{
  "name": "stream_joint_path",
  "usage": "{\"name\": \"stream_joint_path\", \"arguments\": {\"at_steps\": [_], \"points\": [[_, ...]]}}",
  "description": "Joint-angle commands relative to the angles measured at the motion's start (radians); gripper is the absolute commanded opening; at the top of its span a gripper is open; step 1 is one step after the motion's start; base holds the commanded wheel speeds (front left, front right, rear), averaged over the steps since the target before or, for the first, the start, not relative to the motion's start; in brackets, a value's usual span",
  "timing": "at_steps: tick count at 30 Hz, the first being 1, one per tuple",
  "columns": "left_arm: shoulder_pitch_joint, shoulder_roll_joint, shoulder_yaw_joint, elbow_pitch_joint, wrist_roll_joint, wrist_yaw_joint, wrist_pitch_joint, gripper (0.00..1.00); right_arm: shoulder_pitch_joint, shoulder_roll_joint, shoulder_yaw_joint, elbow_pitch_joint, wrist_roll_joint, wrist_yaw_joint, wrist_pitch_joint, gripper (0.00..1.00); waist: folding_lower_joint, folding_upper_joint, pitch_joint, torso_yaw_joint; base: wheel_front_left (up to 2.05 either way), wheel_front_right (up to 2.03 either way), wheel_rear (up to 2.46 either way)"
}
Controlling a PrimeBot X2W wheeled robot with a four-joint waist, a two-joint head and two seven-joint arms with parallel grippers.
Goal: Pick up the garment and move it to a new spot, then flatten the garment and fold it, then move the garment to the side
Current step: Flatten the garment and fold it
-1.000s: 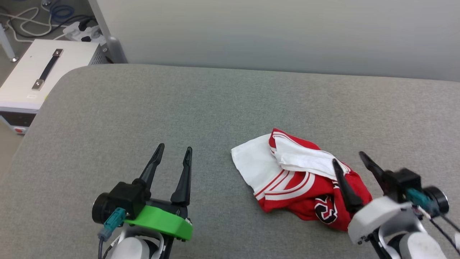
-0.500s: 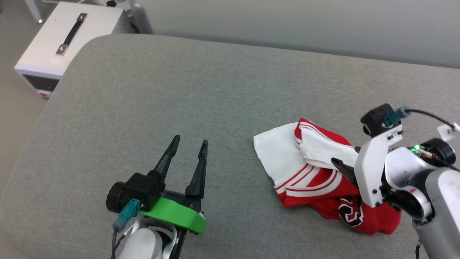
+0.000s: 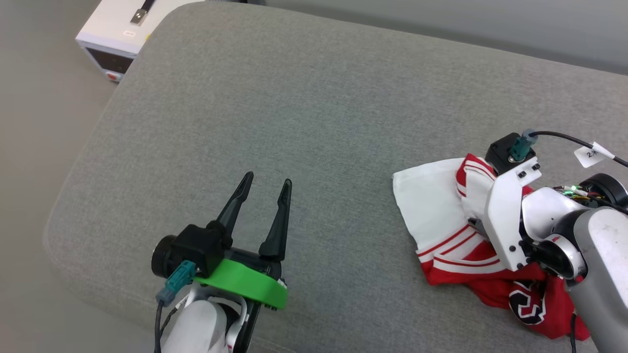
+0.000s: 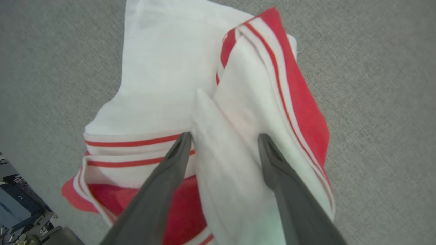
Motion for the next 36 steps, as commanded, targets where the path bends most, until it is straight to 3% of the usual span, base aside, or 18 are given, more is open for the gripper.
{"name": "stream_joint_path", "arguments": {"at_steps": [1, 2, 3, 4, 5, 13, 18, 26, 36], "points": [[-0.019, -0.006, 0.0, -0.002, -0.009, -0.005, -0.006, 1.0, -0.013, -0.003, 0.003, 0.015, -0.01, -0.001, -0.011, 1.0, -0.0001, 0.0, 0.018, 0.021, 0.0, 0.0, 0.0], [-0.019, -0.006, -0.001, -0.002, -0.011, -0.005, -0.006, 1.0, -0.012, -0.002, 0.0, 0.025, -0.015, -0.001, -0.015, 1.0, -0.0001, 0.0, 0.019, 0.023, 0.0, 0.0, 0.0], [-0.018, -0.006, -0.001, -0.002, -0.013, -0.005, -0.006, 1.0, -0.011, 0.0, -0.003, 0.037, -0.02, -0.001, -0.019, 0.56, -0.0001, 0.0, 0.019, 0.024, 0.0, 0.0, 0.0], [-0.017, -0.006, -0.002, -0.002, -0.013, -0.005, -0.006, 1.0, -0.01, 0.002, -0.004, 0.043, -0.024, -0.001, -0.024, 0.4, -0.0001, 0.0, 0.018, 0.024, 0.0, 0.0, 0.0], [-0.017, -0.006, -0.003, -0.001, -0.013, -0.005, -0.006, 1.0, -0.009, 0.005, -0.004, 0.049, -0.026, -0.001, -0.03, 0.0, -0.0001, 0.0, 0.017, 0.023, 0.0, 0.0, 0.0], [-0.009, -0.006, 0.002, 0.012, 0.002, -0.006, -0.006, 1.0, -0.01, 0.03, -0.031, 0.057, -0.02, -0.001, -0.096, 0.0, -0.0001, 0.0, -0.021, -0.023, 0.0, 0.0, 0.0], [0.006, -0.006, 0.02, 0.014, 0.021, -0.006, -0.006, 1.0, 0.015, 0.042, -0.13, -0.001, 0.02, -0.001, -0.133, 0.0, -0.0001, 0.0, -0.062, -0.096, 0.0, 0.0, 0.0], [-0.005, -0.001, 0.027, 0.004, 0.029, -0.006, -0.006, 1.0, 0.043, 0.012, -0.362, -0.056, 0.043, -0.001, -0.162, 0.0, -0.0001, 0.0, -0.058, -0.19, 0.0, 0.0, 0.0], [-0.028, 0.005, 0.029, -0.004, 0.031, -0.006, -0.006, 1.0, 0.092, -0.061, -0.62, 0.073, -0.012, -0.001, -0.169, 0.0, -0.0001, 0.0, -0.003, -0.222, 0.0, 0.0, 0.0]]}}
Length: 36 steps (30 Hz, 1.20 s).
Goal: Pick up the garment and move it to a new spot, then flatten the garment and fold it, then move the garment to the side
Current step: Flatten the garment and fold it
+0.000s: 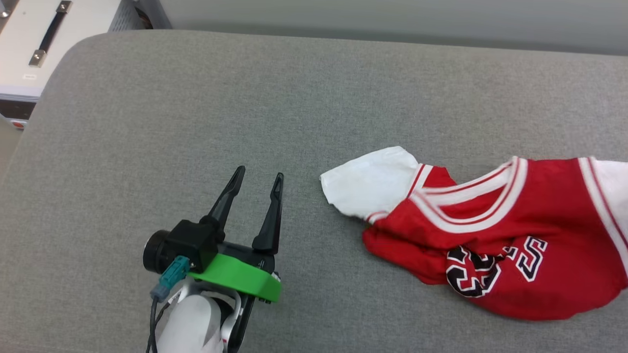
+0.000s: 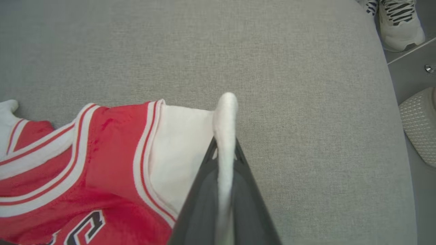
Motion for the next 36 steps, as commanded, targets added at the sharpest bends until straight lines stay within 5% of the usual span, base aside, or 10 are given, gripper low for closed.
{"name": "stream_joint_path", "arguments": {"at_steps": [1, 10, 11, 12, 22, 36], "points": [[-0.023, 0.002, -0.001, -0.005, 0.006, -0.003, -0.006, 1.0, 0.013, -0.019, -0.03, 0.03, -0.027, -0.001, -0.024, 0.0, -0.0001, 0.0, 0.025, -0.005, 0.0, 0.0, 0.0], [-0.043, 0.003, -0.005, -0.003, 0.005, -0.003, -0.006, 1.0, -0.025, -0.033, -0.176, 0.269, -0.15, -0.001, -0.228, 0.0, -0.0001, 0.0, 0.06, 0.012, 0.0, 0.0, 0.0], [-0.043, 0.003, -0.004, -0.001, 0.004, -0.003, -0.006, 1.0, -0.033, -0.025, -0.176, 0.3, -0.168, -0.001, -0.27, 0.75, -0.0001, 0.0, 0.061, 0.013, 0.0, 0.0, 0.0], [-0.043, 0.003, -0.003, 0.0, 0.004, -0.003, -0.006, 1.0, -0.036, -0.019, -0.175, 0.323, -0.173, -0.001, -0.286, 1.0, -0.0001, 0.0, 0.06, 0.013, 0.0, 0.0, 0.0], [-0.029, 0.005, 0.018, 0.011, -0.003, -0.003, -0.006, 1.0, -0.054, -0.008, -0.061, 0.334, -0.157, -0.001, -0.51, 1.0, -0.0001, 0.0, -0.005, -0.024, 0.0, 0.0, 0.0], [0.021, 0.005, 0.029, 0.005, -0.03, -0.003, -0.006, 1.0, 0.155, 0.1, 0.086, 0.006, -0.038, -0.001, -0.918, 1.0, -0.0001, 0.0, -0.11, -0.09, 0.0, 0.0, 0.0]]}}
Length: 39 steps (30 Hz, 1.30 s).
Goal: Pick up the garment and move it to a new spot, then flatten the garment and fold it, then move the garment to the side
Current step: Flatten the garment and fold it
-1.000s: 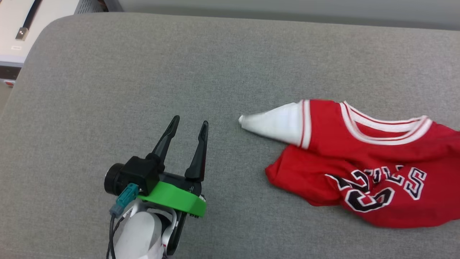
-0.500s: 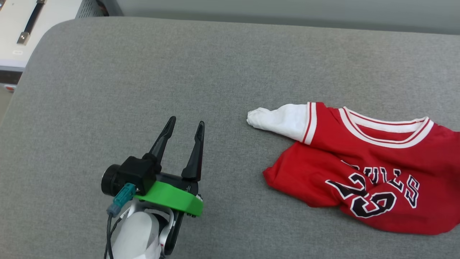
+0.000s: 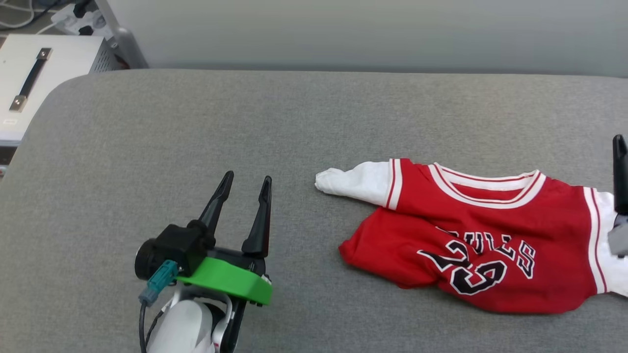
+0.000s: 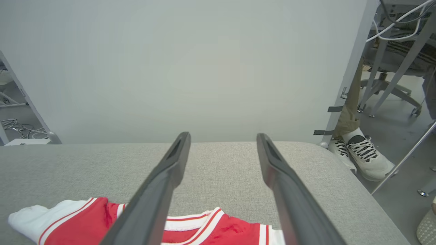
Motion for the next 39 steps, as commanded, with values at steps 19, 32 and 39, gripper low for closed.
{"name": "stream_joint_path", "arguments": {"at_steps": [19, 32, 39], "points": [[0.058, 0.021, -0.044, 0.031, -0.031, -0.002, -0.006, 1.0, 0.26, 0.251, -0.001, -0.171, -0.074, -0.001, -0.24, 1.0, 0.0, 0.0, -0.031, -0.062, 0.0, 0.0, 0.0], [-0.342, 0.244, -0.349, 0.162, -0.198, -0.002, 0.342, 1.0, 0.239, 0.28, 0.002, -0.22, -0.089, -0.001, -0.241, 1.0, 0.0, 0.0, 0.065, -0.152, 0.0, 0.0, 0.0], [-0.563, 0.325, -0.427, 0.244, -0.4, -0.002, 0.752, 1.0, 0.21, 0.292, 0.017, -0.227, -0.102, -0.001, -0.241, 1.0, 0.0, 0.0, 0.111, -0.205, 0.0, 0.0, 0.0]]}}
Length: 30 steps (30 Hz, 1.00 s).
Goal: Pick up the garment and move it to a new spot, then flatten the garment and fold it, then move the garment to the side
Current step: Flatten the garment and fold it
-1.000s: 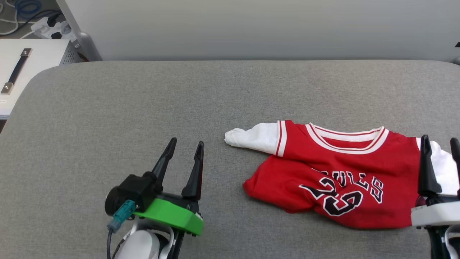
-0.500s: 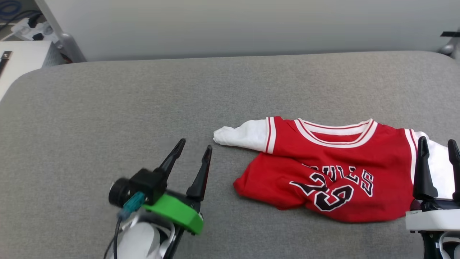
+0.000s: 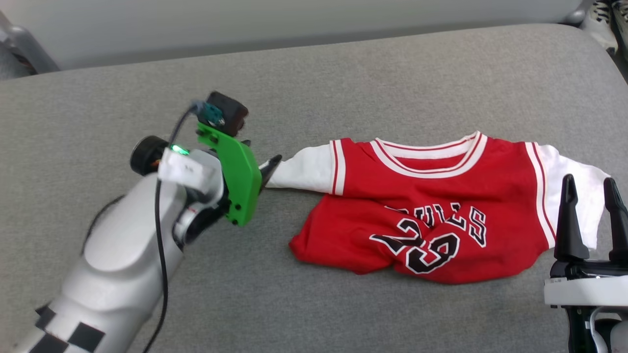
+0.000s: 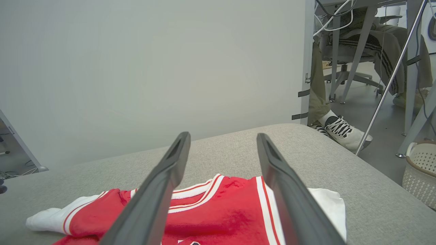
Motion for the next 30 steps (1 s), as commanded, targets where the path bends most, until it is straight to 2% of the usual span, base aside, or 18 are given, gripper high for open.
{"name": "stream_joint_path", "arguments": {"at_steps": [1, 4, 10, 23, 24, 25, 30], "points": [[-0.035, 0.015, -0.003, 0.023, -0.029, -0.002, 0.053, 1.0, -0.022, 0.007, 0.003, -0.008, -0.005, -0.001, -0.009, 1.0, 0.0, -0.0001, 0.037, -0.037, 0.0, 0.0, 0.0], [-0.089, 0.032, -0.005, 0.071, -0.065, -0.002, 0.149, 1.0, -0.034, 0.014, 0.009, -0.009, -0.006, -0.001, -0.009, 1.0, 0.0, -0.0001, 0.061, -0.061, 0.0, 0.0, 0.0], [-0.139, 0.048, -0.008, 0.158, -0.088, -0.001, 0.238, 1.0, -0.058, 0.027, 0.015, -0.008, -0.002, -0.001, -0.009, 1.0, 0.0, -0.0001, 0.108, -0.102, 0.0, 0.0, 0.0], [-0.133, 0.043, -0.065, 0.274, -0.075, -0.001, 0.252, 1.0, -0.083, 0.043, 0.018, -0.003, 0.0, -0.001, -0.009, 1.0, 0.0, -0.0001, 0.152, -0.133, 0.0, 0.0, 0.0], [-0.128, 0.042, -0.07, 0.279, -0.08, -0.001, 0.253, 0.36, -0.084, 0.043, 0.017, -0.002, 0.0, -0.001, -0.009, 1.0, 0.0, -0.0001, 0.152, -0.132, 0.0, 0.0, 0.0], [-0.121, 0.041, -0.076, 0.284, -0.088, -0.001, 0.257, 0.0, -0.084, 0.044, 0.016, -0.002, -0.002, -0.001, -0.009, 1.0, 0.0, -0.0001, 0.151, -0.13, 0.0, 0.0, 0.0], [-0.114, 0.047, -0.074, 0.295, -0.108, -0.002, 0.195, 0.0, -0.083, 0.045, 0.011, 0.003, -0.013, -0.001, -0.009, 1.0, 0.0, -0.0001, 0.13, -0.111, 0.0, 0.0, 0.0]]}}
